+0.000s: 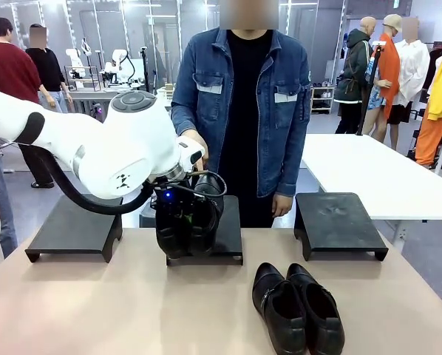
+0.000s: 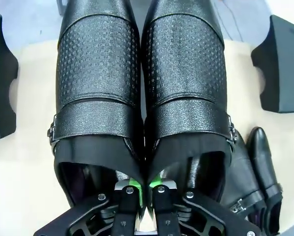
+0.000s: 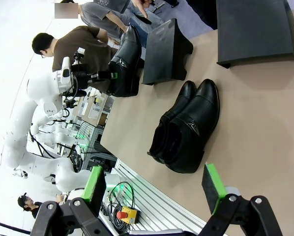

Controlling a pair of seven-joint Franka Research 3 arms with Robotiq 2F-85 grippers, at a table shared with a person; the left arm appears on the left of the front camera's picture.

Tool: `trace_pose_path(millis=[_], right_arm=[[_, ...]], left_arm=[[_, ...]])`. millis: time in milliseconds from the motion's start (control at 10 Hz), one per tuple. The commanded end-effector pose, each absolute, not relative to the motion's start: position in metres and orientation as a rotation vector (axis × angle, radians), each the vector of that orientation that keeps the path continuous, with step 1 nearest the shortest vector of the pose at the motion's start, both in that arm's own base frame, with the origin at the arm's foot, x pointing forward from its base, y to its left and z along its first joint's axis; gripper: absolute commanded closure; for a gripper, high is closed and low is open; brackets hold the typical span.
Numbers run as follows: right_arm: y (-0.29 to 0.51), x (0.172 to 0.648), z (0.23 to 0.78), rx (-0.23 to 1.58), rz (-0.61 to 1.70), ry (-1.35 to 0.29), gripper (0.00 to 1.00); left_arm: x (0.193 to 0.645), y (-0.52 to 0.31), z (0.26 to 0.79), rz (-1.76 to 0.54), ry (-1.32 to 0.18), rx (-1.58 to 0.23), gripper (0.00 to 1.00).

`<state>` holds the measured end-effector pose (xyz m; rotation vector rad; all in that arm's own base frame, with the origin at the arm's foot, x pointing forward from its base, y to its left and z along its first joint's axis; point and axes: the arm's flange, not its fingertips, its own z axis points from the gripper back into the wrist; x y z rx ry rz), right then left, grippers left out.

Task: Place the shoes on the stand as instructed by the person.
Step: Pick up one pair of Shoes and place it on the Shoes Stand indicated by the person.

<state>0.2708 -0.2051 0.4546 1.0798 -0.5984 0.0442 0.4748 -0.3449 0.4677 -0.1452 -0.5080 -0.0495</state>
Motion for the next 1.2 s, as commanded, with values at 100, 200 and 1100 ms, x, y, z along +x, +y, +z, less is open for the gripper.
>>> trace_pose_path(millis=[100, 200, 1100], right_arm=[[-0.205, 0.271, 0.455, 1.092, 0.053, -0.616, 0.00], [-0.205, 0.271, 0.455, 1.092, 0.053, -0.616, 0.00], [-0.205, 0.271, 0.455, 1.092, 0.053, -0.616, 0.00]], left_arm=[[0.500, -0.367, 0.474, -0.035, -0.596, -0.127, 0.93], [0.507, -0.371, 0.472, -0.034, -0.610, -0.119, 0.93], [0.554, -0.389, 0.436, 0.003, -0.625, -0.118, 0.93]])
